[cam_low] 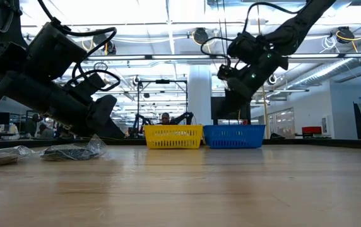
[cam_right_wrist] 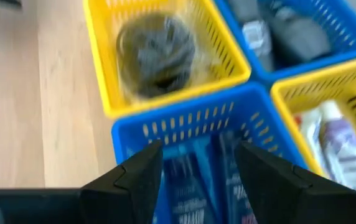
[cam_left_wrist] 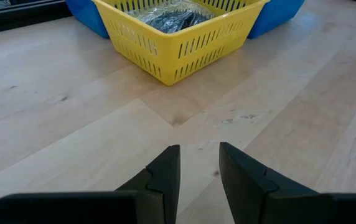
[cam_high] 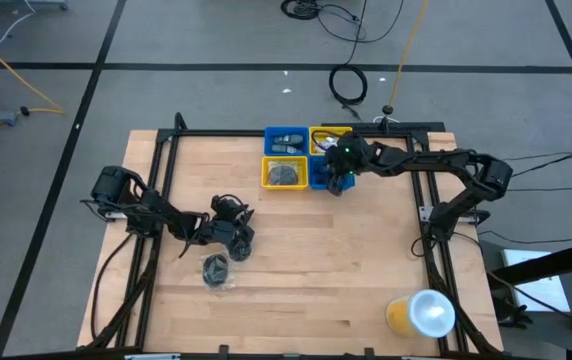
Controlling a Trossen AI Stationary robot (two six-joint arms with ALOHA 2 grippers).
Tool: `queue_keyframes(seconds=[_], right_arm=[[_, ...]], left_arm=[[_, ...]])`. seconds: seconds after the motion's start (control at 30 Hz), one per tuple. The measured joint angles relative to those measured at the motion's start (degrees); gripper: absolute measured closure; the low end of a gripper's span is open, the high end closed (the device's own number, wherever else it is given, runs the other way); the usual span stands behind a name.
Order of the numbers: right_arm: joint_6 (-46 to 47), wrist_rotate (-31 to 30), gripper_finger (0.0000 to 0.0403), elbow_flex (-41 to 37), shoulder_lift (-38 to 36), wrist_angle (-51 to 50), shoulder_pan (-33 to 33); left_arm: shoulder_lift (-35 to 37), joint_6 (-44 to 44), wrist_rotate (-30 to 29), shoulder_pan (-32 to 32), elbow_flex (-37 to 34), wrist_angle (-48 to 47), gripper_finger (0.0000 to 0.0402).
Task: Pick & Place Travel size toiletries
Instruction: Put the black hairbrush into the left yellow bin
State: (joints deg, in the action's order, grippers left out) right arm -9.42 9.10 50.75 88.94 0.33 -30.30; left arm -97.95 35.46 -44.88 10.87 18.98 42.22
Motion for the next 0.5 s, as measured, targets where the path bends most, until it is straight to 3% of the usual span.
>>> queue_keyframes(seconds=[0.23,0.37,0.5], right_arm=[[2.6,0.0,0.0222,0.0,-0.3,8.1,6.0],[2.6,-0.1,0.0232,-0.8,-0.3,15.5,14.0],[2.6,-2.1,0.0240,-5.6,0.8,30.2,23.4]], left_arm=[[0.0,0.0,0.0,0.0,0.0,-0.1,0.0293],[0.0,0.0,0.4,0.0,0.0,-0.1,0.0293],[0.0,0.0,1.8,0.2,0.0,-0.1,0.0293]])
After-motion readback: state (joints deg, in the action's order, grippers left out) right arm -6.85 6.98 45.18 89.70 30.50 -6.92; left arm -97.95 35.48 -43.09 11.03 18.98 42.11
